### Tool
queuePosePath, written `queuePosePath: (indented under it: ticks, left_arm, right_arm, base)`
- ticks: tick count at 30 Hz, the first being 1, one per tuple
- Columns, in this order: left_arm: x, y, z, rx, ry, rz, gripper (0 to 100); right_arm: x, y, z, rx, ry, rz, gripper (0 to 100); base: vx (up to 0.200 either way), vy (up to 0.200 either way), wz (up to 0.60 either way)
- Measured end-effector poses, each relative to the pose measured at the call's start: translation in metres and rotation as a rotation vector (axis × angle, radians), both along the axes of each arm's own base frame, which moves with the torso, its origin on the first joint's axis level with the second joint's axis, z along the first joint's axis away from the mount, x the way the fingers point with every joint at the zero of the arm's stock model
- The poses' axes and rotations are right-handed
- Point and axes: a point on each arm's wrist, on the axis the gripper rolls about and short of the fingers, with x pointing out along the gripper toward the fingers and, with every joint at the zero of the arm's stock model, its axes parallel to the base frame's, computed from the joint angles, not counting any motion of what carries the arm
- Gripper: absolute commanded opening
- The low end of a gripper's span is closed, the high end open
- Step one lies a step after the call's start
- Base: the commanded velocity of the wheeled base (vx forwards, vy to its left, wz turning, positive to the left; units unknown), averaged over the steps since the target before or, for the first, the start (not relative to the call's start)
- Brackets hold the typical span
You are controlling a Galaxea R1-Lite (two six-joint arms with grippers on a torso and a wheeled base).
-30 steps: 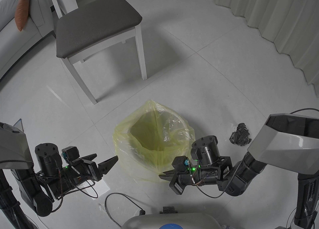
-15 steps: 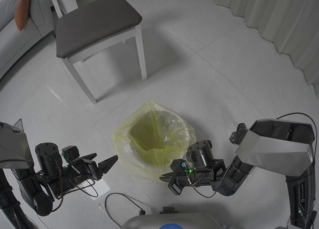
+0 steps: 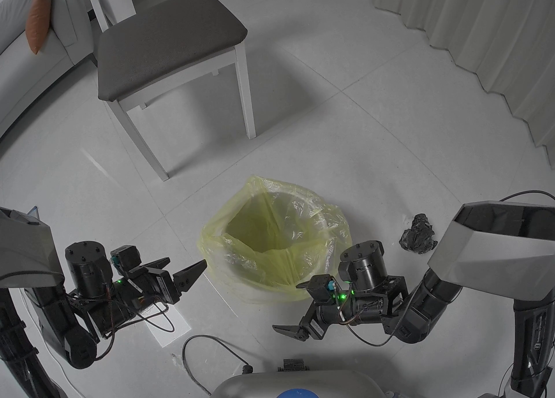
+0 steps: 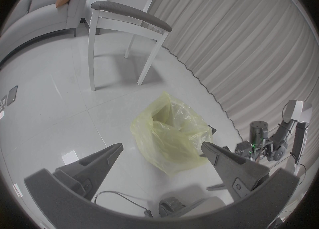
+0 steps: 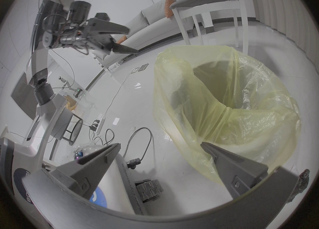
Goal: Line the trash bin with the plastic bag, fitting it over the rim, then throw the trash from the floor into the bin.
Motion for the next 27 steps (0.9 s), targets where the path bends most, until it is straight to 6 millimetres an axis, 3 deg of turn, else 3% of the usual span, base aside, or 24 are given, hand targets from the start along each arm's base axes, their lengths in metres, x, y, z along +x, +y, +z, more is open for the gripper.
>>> queuePosePath:
  ticks: [5,11,17,22,27]
  left_arm:
    - [0.009,-0.003,-0.004,0.003,-0.003,0.001,100]
    - [0.011,-0.002,-0.009,0.008,0.014,0.010,100]
    - [0.012,0.000,-0.011,0.011,0.024,0.018,100]
    - [0.013,0.000,-0.013,0.012,0.026,0.023,100]
    - [0.018,-0.001,-0.015,0.014,0.023,0.036,100]
  right_arm:
    - [-0.002,0.001,0.006,0.026,-0.037,-0.021,100]
    - [0.005,0.005,0.017,0.064,-0.212,-0.082,100]
    - [-0.008,-0.002,0.013,-0.051,-0.348,-0.040,100]
    - [-0.017,-0.004,0.012,-0.050,-0.316,-0.042,100]
    - [-0.033,-0.003,0.016,0.023,-0.132,-0.090,100]
  base:
    - [0.000,0.000,0.00]
    - [0.000,0.000,0.00]
    - [0.000,0.000,0.00]
    - [0.000,0.000,0.00]
    - [0.000,0.000,0.00]
